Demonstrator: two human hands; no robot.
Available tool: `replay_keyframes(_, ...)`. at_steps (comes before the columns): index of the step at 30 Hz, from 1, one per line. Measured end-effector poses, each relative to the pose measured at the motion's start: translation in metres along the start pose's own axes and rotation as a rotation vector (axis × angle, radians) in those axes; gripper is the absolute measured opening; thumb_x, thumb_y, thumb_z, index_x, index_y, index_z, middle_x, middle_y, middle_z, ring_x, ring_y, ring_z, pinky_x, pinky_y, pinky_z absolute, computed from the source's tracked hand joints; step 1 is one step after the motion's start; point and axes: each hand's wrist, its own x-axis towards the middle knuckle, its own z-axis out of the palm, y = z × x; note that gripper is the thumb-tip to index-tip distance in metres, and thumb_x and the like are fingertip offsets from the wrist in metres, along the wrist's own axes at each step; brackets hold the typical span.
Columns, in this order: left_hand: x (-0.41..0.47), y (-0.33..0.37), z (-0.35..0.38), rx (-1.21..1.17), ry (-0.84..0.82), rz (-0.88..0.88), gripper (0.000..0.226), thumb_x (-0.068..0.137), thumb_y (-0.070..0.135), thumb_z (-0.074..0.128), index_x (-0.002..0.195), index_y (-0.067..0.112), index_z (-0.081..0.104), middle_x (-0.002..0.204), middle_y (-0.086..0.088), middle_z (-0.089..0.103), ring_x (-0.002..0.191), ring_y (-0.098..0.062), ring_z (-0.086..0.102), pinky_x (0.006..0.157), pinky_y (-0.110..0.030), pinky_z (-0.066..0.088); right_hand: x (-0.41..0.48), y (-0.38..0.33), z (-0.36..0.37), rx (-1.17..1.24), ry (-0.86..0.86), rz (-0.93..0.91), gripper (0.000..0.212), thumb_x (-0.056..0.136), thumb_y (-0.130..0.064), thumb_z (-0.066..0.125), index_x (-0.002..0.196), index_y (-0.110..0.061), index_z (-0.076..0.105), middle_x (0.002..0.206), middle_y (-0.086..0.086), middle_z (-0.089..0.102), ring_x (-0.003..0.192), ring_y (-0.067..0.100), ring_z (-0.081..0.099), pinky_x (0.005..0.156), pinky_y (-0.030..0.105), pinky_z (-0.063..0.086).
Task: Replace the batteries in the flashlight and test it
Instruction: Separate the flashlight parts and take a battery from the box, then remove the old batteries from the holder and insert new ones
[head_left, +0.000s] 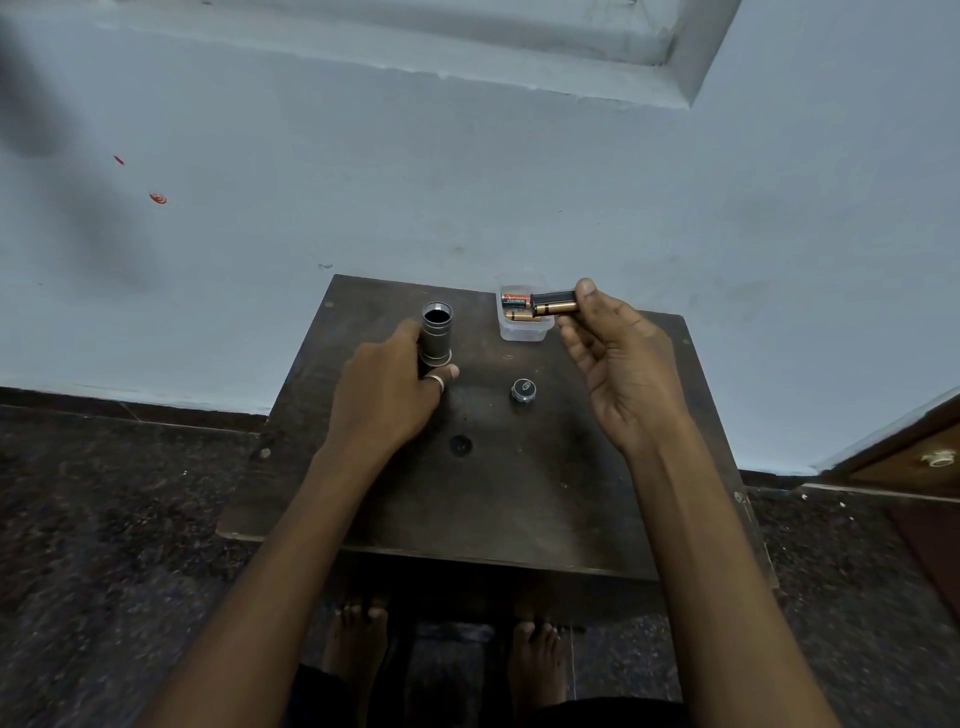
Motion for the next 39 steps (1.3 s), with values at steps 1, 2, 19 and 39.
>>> replay_keyframes(1,0.0,-0.001,0.001,0.006,-0.018,-0.004,0.035,0.082,0.045,0.071,0.104,0.021,0.057,0.102,-0.004,0.073,0.097,-0.029,0.067,0.08,-0.044,0.054,0.0,0.0,0.0,0.002,0.003,0.001,0.008,0.091,-0.017,0.072,0.089,-0.01,0.075,0.083,0.0,0.075,0.08,0.011,0.067,0.074,0.018,0.057)
replay_keyframes(2,0.001,-0.002,0.002,0.012,-0.03,-0.008,0.035,0.082,0.045,0.07,0.104,0.021,0.057,0.103,-0.005,0.073,0.098,-0.029,0.067,0.08,-0.044,0.054,0.0,0.0,0.0,0.003,0.005,0.001,0.008,0.091,-0.017,0.072,0.089,-0.01,0.075,0.083,0.0,0.075,0.08,0.011,0.067,0.074,0.018,0.057)
replay_keyframes(19,-0.012,0.02,-0.013,0.21,-0.2,-0.243,0.035,0.083,0.059,0.064,0.081,0.024,0.07,0.094,-0.006,0.071,0.096,-0.031,0.064,0.081,-0.036,0.05,-0.001,0.005,-0.001,-0.184,-0.037,0.029,0.01,0.09,-0.022,0.075,0.089,-0.012,0.075,0.085,0.001,0.074,0.078,0.01,0.063,0.079,0.023,0.058)
replay_keyframes(39,-0.01,0.063,0.001,-1.218,-0.455,-0.481,0.024,0.102,0.015,0.051,0.106,0.0,0.069,0.094,-0.013,0.074,0.079,-0.012,0.071,0.068,-0.019,0.058,-0.005,0.015,0.003,-0.557,-0.079,-0.202,0.026,0.087,-0.026,0.077,0.096,-0.003,0.069,0.085,0.016,0.077,0.07,0.019,0.072,0.062,0.029,0.058)
